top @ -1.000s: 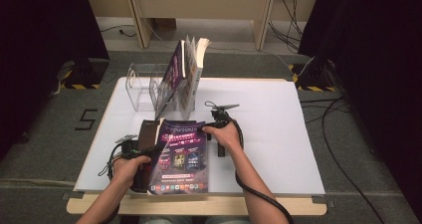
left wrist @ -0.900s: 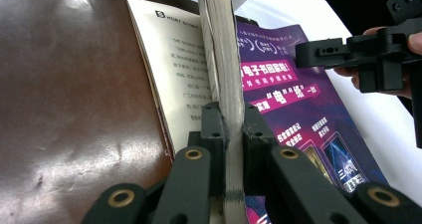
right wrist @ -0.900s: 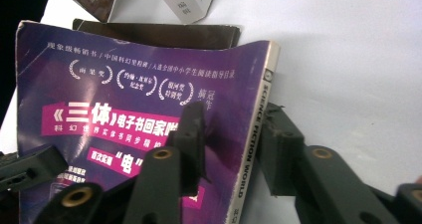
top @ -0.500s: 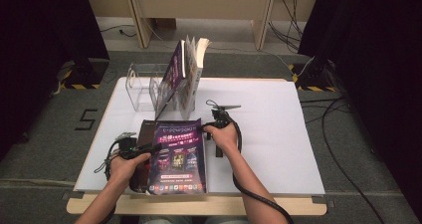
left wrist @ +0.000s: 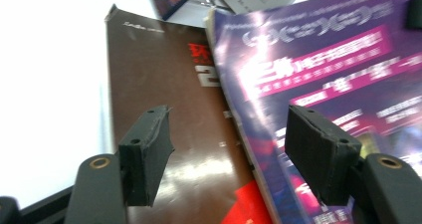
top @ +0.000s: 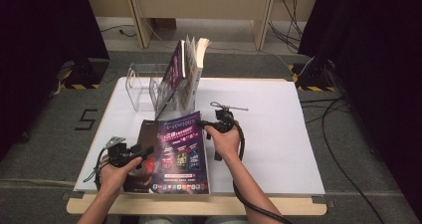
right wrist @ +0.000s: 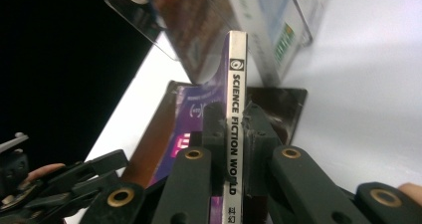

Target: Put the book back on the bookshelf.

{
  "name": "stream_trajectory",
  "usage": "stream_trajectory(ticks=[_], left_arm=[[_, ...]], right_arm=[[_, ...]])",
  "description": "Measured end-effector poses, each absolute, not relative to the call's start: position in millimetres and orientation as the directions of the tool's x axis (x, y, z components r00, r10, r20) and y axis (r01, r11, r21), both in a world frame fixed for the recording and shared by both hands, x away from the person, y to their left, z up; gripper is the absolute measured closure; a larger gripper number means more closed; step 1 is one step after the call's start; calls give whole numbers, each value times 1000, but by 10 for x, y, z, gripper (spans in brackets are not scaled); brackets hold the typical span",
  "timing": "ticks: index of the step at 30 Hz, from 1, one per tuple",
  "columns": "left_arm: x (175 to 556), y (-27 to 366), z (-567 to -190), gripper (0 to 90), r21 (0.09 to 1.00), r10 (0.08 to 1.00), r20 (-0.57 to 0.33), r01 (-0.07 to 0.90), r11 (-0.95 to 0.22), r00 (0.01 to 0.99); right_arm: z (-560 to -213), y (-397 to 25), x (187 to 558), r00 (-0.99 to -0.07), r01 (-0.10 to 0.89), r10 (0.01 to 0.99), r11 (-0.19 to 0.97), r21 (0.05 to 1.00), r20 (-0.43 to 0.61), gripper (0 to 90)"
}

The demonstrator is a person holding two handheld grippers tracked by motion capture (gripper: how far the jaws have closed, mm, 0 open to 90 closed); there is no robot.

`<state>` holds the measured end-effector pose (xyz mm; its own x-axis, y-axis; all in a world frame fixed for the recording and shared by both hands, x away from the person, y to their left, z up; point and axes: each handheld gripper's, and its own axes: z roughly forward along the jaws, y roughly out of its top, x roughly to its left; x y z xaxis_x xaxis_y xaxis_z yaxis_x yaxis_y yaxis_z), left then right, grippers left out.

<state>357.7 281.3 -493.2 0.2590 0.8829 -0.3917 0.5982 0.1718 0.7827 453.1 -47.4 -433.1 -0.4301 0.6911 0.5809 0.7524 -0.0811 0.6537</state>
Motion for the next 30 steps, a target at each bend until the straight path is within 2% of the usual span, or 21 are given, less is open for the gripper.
stream_trajectory(ticks=[10,30], left_arm=[[3522,2877,-4949,343,799,887,-398,564,210,233],[3505,2933,-4981,345,811,896,-393,538,232,206]], right_arm=[[-4012,-402,4262,-530,635,661,-106,766,531,831],[-3583,-287,3987,-669,441,602,-150,885,435,831]])
